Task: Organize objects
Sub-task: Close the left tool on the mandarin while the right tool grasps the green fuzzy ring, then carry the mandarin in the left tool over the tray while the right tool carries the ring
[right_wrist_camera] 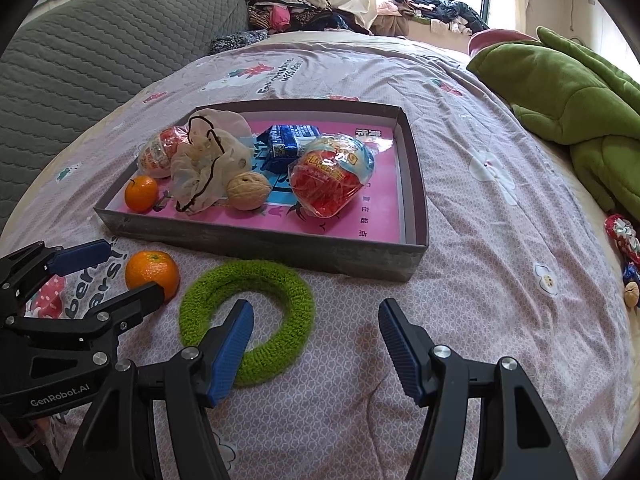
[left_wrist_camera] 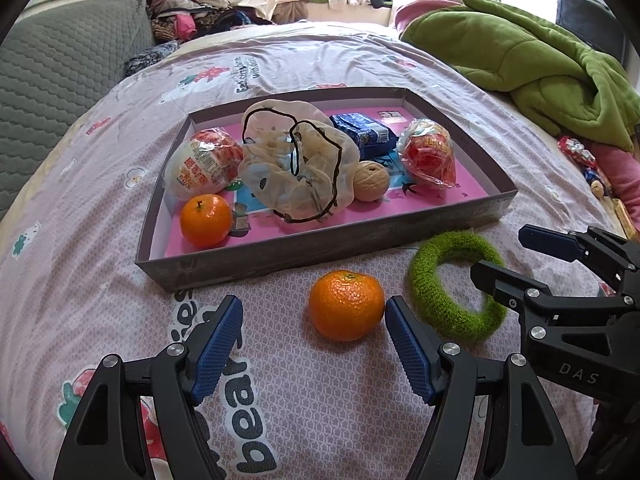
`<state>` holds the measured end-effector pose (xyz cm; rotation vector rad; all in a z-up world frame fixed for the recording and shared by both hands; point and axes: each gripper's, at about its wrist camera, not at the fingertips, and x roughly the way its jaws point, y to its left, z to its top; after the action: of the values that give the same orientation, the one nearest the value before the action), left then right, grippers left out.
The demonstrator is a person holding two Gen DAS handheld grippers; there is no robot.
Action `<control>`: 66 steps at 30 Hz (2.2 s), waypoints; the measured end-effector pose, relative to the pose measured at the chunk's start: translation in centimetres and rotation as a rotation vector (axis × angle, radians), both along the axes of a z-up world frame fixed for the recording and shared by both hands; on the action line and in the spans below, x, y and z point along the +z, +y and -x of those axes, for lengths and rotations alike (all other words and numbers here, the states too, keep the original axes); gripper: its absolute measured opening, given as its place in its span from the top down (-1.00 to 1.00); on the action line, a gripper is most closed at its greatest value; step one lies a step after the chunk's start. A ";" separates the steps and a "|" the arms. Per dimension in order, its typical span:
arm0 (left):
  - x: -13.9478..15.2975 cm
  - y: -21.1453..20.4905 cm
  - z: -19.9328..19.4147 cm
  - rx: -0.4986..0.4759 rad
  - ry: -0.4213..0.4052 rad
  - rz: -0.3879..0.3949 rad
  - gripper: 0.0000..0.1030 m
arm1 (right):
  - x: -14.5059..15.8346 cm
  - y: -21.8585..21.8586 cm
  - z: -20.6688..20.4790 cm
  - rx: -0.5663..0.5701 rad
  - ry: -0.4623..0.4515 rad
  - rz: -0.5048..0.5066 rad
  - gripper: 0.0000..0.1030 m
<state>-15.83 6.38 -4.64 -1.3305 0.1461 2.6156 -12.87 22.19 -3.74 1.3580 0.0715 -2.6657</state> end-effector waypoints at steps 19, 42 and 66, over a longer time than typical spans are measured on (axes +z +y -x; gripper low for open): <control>-0.9 0.2 1.0 0.004 -0.013 -0.073 -0.15 | -1.6 -1.3 0.9 0.019 0.004 -0.011 0.38; 3.2 -0.8 0.0 0.013 0.079 -0.085 0.21 | 3.7 -0.9 -0.8 0.019 0.167 0.009 0.72; 9.0 -3.1 1.4 0.076 0.186 -0.105 0.21 | 10.7 -1.9 1.0 0.015 0.316 0.003 0.72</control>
<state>-17.23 3.27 4.36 -1.0784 -0.0150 2.7658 -13.84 20.25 6.92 0.9193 0.1116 -2.8397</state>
